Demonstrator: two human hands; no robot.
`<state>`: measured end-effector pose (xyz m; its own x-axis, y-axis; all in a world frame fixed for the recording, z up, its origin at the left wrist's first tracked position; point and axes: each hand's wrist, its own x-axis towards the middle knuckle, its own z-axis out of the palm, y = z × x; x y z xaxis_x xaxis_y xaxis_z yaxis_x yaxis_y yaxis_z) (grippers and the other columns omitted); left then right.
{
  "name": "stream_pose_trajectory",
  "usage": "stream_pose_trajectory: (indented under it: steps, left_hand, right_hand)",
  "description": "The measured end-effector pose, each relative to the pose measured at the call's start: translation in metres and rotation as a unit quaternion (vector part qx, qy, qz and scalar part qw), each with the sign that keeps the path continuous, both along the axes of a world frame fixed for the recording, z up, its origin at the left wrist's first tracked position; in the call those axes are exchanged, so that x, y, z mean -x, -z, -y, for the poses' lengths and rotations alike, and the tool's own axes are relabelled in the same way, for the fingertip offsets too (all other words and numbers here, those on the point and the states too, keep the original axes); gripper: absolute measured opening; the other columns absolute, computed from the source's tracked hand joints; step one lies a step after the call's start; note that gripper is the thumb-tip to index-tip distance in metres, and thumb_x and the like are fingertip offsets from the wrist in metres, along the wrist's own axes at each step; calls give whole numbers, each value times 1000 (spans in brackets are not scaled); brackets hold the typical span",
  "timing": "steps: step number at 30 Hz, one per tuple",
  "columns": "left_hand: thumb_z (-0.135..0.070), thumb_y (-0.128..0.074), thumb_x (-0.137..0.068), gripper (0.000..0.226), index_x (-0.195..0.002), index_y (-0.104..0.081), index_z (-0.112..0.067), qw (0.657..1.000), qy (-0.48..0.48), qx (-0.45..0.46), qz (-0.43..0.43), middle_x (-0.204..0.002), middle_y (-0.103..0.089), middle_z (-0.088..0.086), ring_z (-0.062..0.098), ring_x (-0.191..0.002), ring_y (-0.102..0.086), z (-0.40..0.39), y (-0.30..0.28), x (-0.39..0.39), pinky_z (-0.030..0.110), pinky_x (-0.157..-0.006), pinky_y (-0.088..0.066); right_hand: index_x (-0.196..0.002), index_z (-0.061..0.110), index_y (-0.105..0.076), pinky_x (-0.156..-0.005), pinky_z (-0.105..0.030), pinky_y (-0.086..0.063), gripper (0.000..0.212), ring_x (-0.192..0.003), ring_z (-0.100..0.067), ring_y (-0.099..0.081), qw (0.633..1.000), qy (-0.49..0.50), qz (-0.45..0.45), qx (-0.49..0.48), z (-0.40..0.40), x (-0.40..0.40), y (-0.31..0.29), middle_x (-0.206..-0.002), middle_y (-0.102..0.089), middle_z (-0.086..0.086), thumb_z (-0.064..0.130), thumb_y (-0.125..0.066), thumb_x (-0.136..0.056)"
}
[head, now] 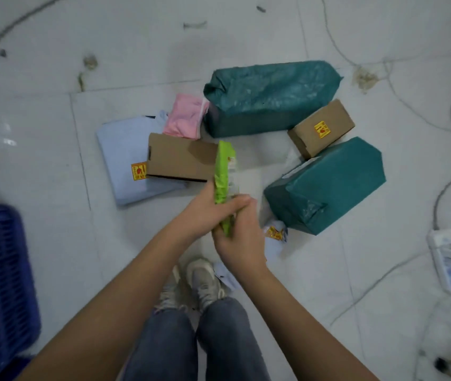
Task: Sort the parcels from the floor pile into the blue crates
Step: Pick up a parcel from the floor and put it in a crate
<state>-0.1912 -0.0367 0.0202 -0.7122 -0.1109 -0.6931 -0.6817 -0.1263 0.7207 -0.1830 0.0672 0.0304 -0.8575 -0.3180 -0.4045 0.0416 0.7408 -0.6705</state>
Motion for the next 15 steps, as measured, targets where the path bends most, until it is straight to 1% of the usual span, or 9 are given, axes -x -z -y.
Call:
stream_pose_trajectory:
  steps: [2, 3, 5, 6, 7, 9, 11, 13, 15]
  left_hand:
    - [-13, -63, -87, 36, -121, -54, -6, 993, -119, 12, -3, -113, -66, 13, 15, -89, -63, 18, -36, -1, 10, -68, -51]
    - [-9, -61, -89, 33, -121, -56, -5, 985, -175, -4, 0, -114, -66, 15, 16, -88, -64, 29, -52, -5, 14, -70, -53]
    - [-5, -57, -90, 34, -123, -54, -6, 959, -272, -84, 3, -116, -65, 12, 20, -92, -66, 52, -81, -14, 27, -76, -56]
    - [-5, -56, -90, 32, -122, -55, -8, 948, -296, -119, -1, -114, -67, 9, 18, -88, -69, 64, -94, -19, 30, -74, -58]
    - [-6, -56, -89, 28, -118, -58, -10, 942, -304, -139, -7, -109, -69, 4, 15, -82, -71, 74, -107, -26, 29, -70, -59]
    - [-8, -58, -87, 25, -112, -62, -13, 948, -277, -157, -25, -100, -73, -5, 11, -77, -72, 89, -134, -40, 26, -68, -60]
    - [-13, -63, -81, 27, -108, -65, -15, 951, -255, -170, -47, -97, -75, -3, 13, -84, -72, 101, -157, -53, 26, -70, -59]
    - [-21, -68, -72, 34, -106, -66, -17, 951, -257, -152, -77, -101, -75, -1, 16, -90, -71, 115, -177, -65, 26, -73, -58]
    - [-25, -72, -70, 34, -103, -64, -20, 954, -276, -69, -98, -97, -75, -6, 10, -87, -71, 134, -196, -77, 20, -69, -57]
  right_hand:
    - [-113, 1, -52, -93, -13, -38, 39, -113, -10, -45, 996, -51, 5, 72, 11, 0, -33, -124, -42, -9, 11, -66, -78]
    - [-111, 2, -54, -98, -8, -32, 36, -117, -8, -41, 995, -25, 7, 99, 14, 4, -49, -127, -40, -8, 10, -67, -79]
    - [-120, 7, -52, -101, -16, -34, 41, -118, -8, -42, 987, 101, 38, 117, 15, 20, -78, -132, -41, -6, 12, -68, -83]
    - [-128, 10, -47, -98, -22, -37, 48, -116, -9, -45, 976, 157, 82, 128, 16, 29, -92, -133, -43, -4, 17, -67, -84]
    - [-133, 12, -43, -93, -26, -42, 54, -113, -10, -50, 961, 184, 141, 149, 18, 37, -104, -132, -48, -2, 21, -67, -85]
    - [-133, 15, -48, -85, -34, -52, 56, -108, -15, -60, 930, 154, 259, 209, 30, 44, -125, -123, -60, 0, 29, -65, -82]
    - [-116, 17, -62, -83, -40, -57, 44, -101, -20, -67, 906, 81, 330, 252, 50, 41, -143, -110, -71, -2, 32, -67, -74]
    - [-99, 17, -68, -73, -32, -60, 25, -86, -18, -71, 902, 27, 340, 266, 75, 33, -158, -96, -75, -2, 21, -70, -75]
    - [-94, 17, -69, -69, -27, -59, 17, -80, -15, -72, 916, -1, 300, 266, 101, 27, -172, -88, -76, 1, 7, -67, -81]
